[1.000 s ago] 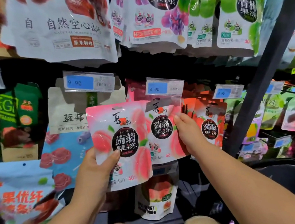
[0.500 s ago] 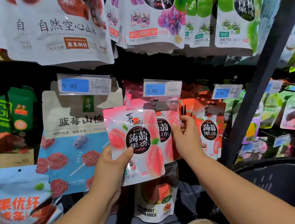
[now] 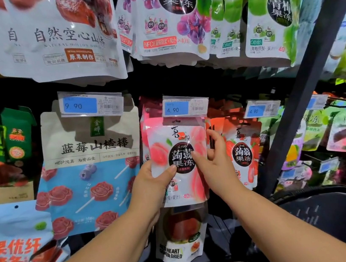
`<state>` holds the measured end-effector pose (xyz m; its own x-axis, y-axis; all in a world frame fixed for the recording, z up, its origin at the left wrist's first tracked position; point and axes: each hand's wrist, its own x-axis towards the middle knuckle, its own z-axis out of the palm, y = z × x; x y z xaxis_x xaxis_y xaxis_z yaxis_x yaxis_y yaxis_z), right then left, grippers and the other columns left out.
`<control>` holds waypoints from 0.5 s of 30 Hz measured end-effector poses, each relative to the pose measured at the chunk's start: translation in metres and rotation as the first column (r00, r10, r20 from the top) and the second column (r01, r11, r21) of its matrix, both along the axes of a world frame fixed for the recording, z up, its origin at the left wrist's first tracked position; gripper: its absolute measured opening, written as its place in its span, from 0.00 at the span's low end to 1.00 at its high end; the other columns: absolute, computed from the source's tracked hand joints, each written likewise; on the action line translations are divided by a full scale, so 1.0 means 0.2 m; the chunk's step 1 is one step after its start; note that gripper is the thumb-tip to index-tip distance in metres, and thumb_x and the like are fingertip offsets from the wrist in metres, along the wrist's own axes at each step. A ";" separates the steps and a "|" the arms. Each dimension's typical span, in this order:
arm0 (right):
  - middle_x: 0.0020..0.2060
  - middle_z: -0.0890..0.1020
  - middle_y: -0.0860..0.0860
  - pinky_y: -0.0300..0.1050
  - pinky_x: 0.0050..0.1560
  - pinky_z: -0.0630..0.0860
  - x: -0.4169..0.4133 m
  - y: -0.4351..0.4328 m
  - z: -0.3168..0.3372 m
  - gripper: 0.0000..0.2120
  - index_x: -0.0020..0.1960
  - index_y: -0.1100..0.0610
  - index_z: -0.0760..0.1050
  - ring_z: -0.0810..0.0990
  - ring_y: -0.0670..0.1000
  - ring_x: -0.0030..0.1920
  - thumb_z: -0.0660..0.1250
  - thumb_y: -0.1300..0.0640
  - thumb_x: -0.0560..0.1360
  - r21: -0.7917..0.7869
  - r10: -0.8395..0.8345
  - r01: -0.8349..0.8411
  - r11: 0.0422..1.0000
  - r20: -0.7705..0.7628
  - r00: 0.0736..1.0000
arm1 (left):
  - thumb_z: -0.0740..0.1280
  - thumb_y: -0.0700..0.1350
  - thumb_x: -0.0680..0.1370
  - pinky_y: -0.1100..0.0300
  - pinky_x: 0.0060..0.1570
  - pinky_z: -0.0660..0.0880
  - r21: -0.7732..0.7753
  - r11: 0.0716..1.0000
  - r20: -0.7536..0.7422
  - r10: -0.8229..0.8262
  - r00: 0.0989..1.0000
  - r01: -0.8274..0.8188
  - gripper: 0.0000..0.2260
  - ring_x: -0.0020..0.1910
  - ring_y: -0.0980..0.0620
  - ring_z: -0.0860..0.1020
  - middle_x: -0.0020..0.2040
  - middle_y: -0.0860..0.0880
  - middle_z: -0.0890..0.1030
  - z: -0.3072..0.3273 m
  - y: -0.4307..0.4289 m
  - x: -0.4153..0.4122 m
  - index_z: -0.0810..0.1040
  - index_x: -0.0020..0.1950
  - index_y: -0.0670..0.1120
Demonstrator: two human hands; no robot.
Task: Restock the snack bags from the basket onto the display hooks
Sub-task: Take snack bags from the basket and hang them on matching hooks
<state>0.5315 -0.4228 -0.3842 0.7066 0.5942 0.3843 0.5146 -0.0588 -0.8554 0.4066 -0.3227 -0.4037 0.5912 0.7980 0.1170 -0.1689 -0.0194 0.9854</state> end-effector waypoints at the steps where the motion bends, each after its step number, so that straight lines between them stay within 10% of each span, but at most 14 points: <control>1: 0.56 0.73 0.46 0.38 0.51 0.74 0.00 0.00 0.01 0.28 0.68 0.30 0.58 0.75 0.46 0.49 0.68 0.47 0.76 -0.002 0.003 -0.003 1.000 0.033 0.999 | 0.76 0.49 0.71 0.50 0.49 0.79 -0.001 1.000 -0.017 0.011 1.000 -0.011 0.15 0.44 0.48 0.83 0.49 0.45 0.85 0.00 0.00 0.02 0.80 0.54 0.47; 5: 0.63 0.68 0.29 0.25 0.56 0.64 0.01 0.01 0.02 0.26 0.75 0.40 0.62 0.69 0.32 0.60 0.65 0.55 0.81 -0.024 -0.001 0.003 1.000 0.089 0.996 | 0.73 0.48 0.75 0.53 0.50 0.78 0.048 0.997 -0.094 0.065 0.993 -0.061 0.08 0.46 0.49 0.82 0.48 0.47 0.85 0.01 0.03 0.05 0.80 0.52 0.48; 15: 0.74 0.68 0.41 0.38 0.69 0.62 0.04 0.05 0.05 0.26 0.77 0.43 0.62 0.66 0.45 0.74 0.63 0.53 0.82 -0.131 -0.039 0.056 0.990 0.128 0.991 | 0.71 0.58 0.74 0.44 0.65 0.73 0.135 0.988 -0.241 0.113 0.964 -0.082 0.29 0.64 0.42 0.77 0.65 0.42 0.78 0.01 0.07 0.11 0.72 0.70 0.44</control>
<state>0.5401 -0.4131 -0.3749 0.6868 0.6134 0.3900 0.6106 -0.1957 -0.7674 0.4286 -0.3083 -0.4018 0.5342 0.8418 0.0774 0.0884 -0.1467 0.9852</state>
